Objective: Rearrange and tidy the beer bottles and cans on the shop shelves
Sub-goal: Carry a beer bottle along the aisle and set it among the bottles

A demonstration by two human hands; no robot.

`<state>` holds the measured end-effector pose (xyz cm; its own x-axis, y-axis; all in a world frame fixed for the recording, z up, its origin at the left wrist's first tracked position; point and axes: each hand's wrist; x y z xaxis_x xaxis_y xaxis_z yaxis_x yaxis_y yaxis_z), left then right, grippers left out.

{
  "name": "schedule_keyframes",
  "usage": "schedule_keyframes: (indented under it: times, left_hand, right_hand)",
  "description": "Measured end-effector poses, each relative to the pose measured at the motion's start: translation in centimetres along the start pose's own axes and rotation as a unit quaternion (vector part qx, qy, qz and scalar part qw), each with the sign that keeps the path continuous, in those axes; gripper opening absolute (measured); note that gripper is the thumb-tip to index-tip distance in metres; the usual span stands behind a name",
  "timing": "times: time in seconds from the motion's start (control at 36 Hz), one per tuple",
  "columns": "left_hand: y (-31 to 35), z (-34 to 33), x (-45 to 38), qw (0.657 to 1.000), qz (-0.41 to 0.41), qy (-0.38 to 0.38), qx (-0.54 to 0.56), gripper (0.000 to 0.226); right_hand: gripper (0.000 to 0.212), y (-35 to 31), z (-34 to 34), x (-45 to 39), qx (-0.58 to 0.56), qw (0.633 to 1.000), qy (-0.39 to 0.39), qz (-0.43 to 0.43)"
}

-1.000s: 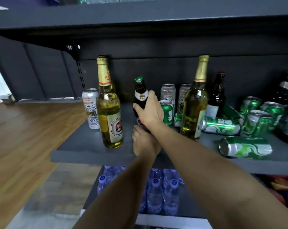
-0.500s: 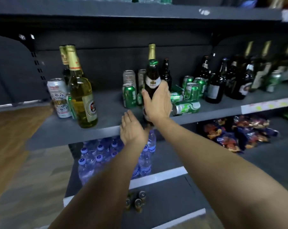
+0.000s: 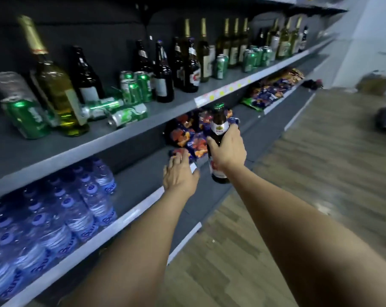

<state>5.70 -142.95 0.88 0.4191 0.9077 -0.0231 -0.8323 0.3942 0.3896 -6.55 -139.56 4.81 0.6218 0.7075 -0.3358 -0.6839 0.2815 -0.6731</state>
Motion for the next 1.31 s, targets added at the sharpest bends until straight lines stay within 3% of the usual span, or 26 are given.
schedule_keyframes:
  times: [0.28,0.61,0.97,1.31]
  left_hand:
    - [15.3,-9.5,-3.8,0.981,-0.135,-0.113,-0.078,0.063]
    - [35.6,-18.5,-8.9,0.959,-0.229,-0.147,-0.075,0.061]
    - [47.0,-25.3,-19.0,0.946,-0.259,-0.164,-0.109,0.065]
    - [56.3,-29.1,-35.8,0.937,-0.283,-0.168,-0.122,0.066]
  right_hand:
    - [0.038,16.6,8.7,-3.6,0.025,0.988,0.047,-0.147]
    - [0.041,32.9,19.4,-10.7,0.067,0.980,0.052,-0.182]
    - [0.042,44.8,22.9,-20.1,0.077,0.966,0.075,-0.234]
    - [0.042,52.8,22.5,-36.1,0.086,0.957,0.090,-0.263]
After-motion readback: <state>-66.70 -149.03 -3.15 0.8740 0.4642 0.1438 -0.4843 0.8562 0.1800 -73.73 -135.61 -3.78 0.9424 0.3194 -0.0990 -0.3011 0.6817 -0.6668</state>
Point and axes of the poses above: each hand's wrist, its own x-axis away from the middle knuckle, its own z-axis out of the back of the hand, y = z × x, and after that the axes turned 4 degrees about -y, right-handed
